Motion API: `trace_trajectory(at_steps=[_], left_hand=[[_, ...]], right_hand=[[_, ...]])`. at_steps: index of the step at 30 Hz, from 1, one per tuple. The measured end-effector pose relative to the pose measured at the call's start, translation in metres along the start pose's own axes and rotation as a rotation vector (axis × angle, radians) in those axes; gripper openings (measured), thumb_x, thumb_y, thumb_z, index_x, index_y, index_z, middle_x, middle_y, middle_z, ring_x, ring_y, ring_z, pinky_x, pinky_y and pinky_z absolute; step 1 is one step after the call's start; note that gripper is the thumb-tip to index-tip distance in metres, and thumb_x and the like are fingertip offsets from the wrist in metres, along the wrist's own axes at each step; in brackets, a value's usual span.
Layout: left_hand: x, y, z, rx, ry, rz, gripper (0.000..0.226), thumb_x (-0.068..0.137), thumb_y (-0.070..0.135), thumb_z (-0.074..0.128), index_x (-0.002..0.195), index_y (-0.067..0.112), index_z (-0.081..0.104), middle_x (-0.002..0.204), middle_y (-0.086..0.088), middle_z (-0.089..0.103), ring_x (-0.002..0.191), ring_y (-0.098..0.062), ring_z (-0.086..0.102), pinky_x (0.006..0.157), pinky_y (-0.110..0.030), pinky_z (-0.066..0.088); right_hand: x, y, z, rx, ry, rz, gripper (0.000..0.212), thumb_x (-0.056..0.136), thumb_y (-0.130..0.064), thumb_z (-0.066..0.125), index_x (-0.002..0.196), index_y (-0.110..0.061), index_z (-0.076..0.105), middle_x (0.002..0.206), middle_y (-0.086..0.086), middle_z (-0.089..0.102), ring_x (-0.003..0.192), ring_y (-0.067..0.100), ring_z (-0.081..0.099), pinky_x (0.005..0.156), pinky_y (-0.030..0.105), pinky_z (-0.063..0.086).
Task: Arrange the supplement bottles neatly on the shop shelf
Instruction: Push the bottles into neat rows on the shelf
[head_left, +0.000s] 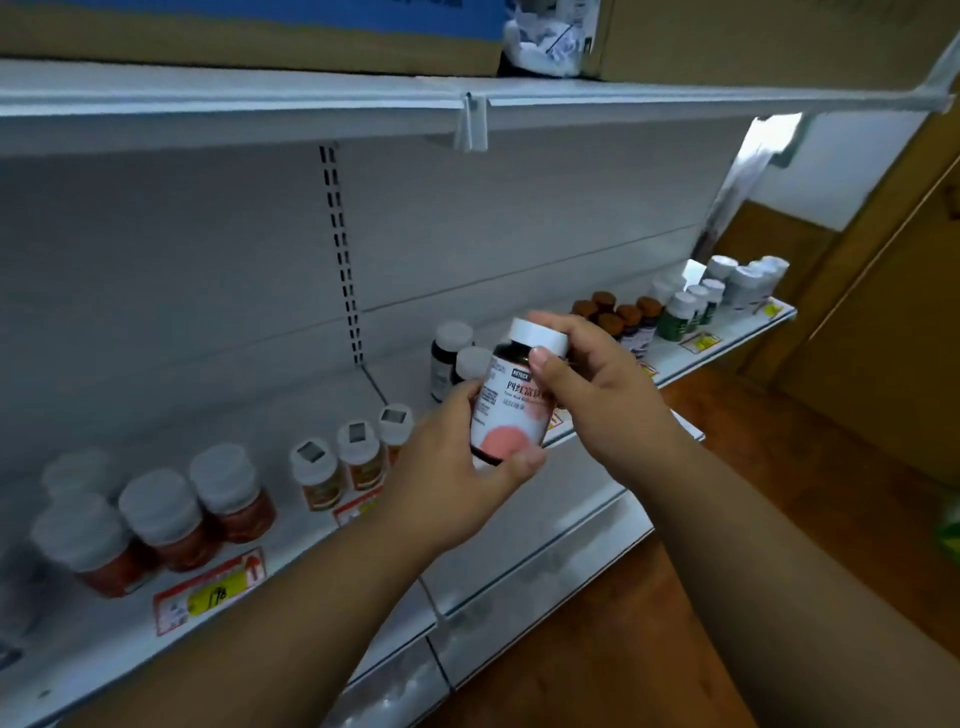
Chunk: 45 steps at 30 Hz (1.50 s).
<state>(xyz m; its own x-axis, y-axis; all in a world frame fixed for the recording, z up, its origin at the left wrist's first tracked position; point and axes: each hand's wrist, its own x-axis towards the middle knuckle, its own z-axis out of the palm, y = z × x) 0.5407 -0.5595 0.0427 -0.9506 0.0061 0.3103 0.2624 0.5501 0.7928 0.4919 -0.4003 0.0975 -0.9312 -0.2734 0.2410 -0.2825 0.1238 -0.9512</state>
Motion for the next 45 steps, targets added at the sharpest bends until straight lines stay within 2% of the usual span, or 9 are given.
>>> trace_trajectory(at_steps=[4, 7, 12, 17, 21, 26, 32, 38, 45], left_hand=[[0.057, -0.005, 0.007, 0.032, 0.005, -0.004, 0.048, 0.075, 0.072, 0.055, 0.115, 0.051, 0.040, 0.105, 0.023, 0.060, 0.091, 0.006, 0.059, 0.067, -0.014, 0.048], [0.088, -0.015, 0.014, 0.136, 0.026, -0.043, 0.074, 0.074, 0.074, 0.050, 0.135, 0.034, 0.039, 0.121, 0.011, 0.054, 0.108, -0.008, 0.052, 0.084, -0.034, 0.051], [0.117, -0.038, 0.030, 0.318, 0.115, -0.102, 0.083, 0.075, 0.072, 0.052, 0.142, 0.026, 0.035, 0.133, 0.004, 0.045, 0.120, -0.014, 0.040, 0.098, -0.027, 0.033], [0.145, -0.053, 0.053, 0.591, 0.078, -0.226, 0.107, 0.071, 0.085, 0.043, 0.152, 0.023, 0.011, 0.160, 0.002, 0.008, 0.145, -0.014, 0.005, 0.116, -0.030, 0.003], [0.160, -0.061, 0.069, 0.791, 0.024, -0.354, 0.122, 0.066, 0.094, 0.029, 0.153, 0.017, -0.010, 0.160, -0.005, -0.016, 0.146, -0.021, -0.016, 0.113, -0.036, -0.013], [0.161, -0.063, 0.081, 0.859, 0.024, -0.447, 0.122, 0.068, 0.092, 0.031, 0.153, 0.011, -0.006, 0.161, -0.007, -0.010, 0.147, -0.021, -0.014, 0.115, -0.035, -0.004], [0.162, -0.063, 0.082, 0.883, 0.016, -0.465, 0.119, 0.070, 0.089, 0.034, 0.153, 0.012, -0.001, 0.162, -0.006, -0.007, 0.147, -0.020, -0.011, 0.116, -0.036, 0.001], [0.163, -0.059, 0.081, 0.924, -0.005, -0.468, 0.119, 0.071, 0.089, 0.034, 0.153, 0.011, -0.001, 0.162, -0.007, -0.007, 0.147, -0.021, -0.011, 0.117, -0.038, 0.002], [0.150, -0.040, 0.071, 0.868, 0.080, -0.455, 0.117, 0.071, 0.088, 0.037, 0.154, 0.015, -0.001, 0.162, -0.002, -0.003, 0.147, -0.019, -0.004, 0.114, -0.034, -0.005]], right_hand=[[0.048, 0.004, -0.025, -0.024, -0.006, -0.016, 0.028, 0.094, -0.026, 0.060, 0.120, -0.036, 0.060, 0.113, -0.009, 0.063, 0.097, 0.002, 0.066, 0.074, 0.021, 0.056], [0.087, 0.008, -0.045, -0.042, 0.036, -0.057, 0.029, 0.094, -0.027, 0.060, 0.121, -0.037, 0.058, 0.103, -0.008, 0.066, 0.085, -0.001, 0.067, 0.065, 0.018, 0.055], [0.158, 0.038, -0.058, -0.194, 0.060, -0.196, 0.027, 0.095, -0.025, 0.057, 0.115, -0.039, 0.048, 0.105, -0.012, 0.061, 0.094, 0.007, 0.062, 0.076, 0.021, 0.053], [0.224, 0.078, -0.052, -0.358, -0.208, -0.308, 0.033, 0.095, -0.019, 0.057, 0.126, -0.020, 0.045, 0.122, 0.007, 0.053, 0.110, 0.020, 0.055, 0.091, 0.033, 0.049], [0.253, 0.107, -0.038, -0.478, -0.470, -0.310, 0.041, 0.094, -0.023, 0.058, 0.131, -0.023, 0.041, 0.117, 0.003, 0.050, 0.087, 0.002, 0.051, 0.068, 0.006, 0.039], [0.264, 0.136, -0.024, -0.610, -0.826, -0.209, 0.064, 0.092, -0.029, 0.064, 0.148, -0.018, 0.034, 0.147, 0.001, 0.041, 0.131, 0.015, 0.040, 0.101, 0.012, 0.023], [0.281, 0.140, -0.025, -0.657, -0.937, -0.191, 0.034, 0.086, -0.028, 0.070, 0.114, -0.019, 0.054, 0.108, -0.007, 0.055, 0.098, 0.010, 0.052, 0.063, 0.007, 0.035], [0.284, 0.133, -0.022, -0.692, -1.050, -0.093, 0.037, 0.091, -0.036, 0.061, 0.125, -0.025, 0.052, 0.127, -0.004, 0.054, 0.107, 0.010, 0.052, 0.075, 0.018, 0.040], [0.267, 0.112, -0.019, -0.723, -0.867, -0.158, 0.046, 0.100, -0.039, 0.045, 0.143, -0.023, 0.039, 0.147, 0.004, 0.042, 0.128, 0.016, 0.043, 0.096, 0.020, 0.031]])
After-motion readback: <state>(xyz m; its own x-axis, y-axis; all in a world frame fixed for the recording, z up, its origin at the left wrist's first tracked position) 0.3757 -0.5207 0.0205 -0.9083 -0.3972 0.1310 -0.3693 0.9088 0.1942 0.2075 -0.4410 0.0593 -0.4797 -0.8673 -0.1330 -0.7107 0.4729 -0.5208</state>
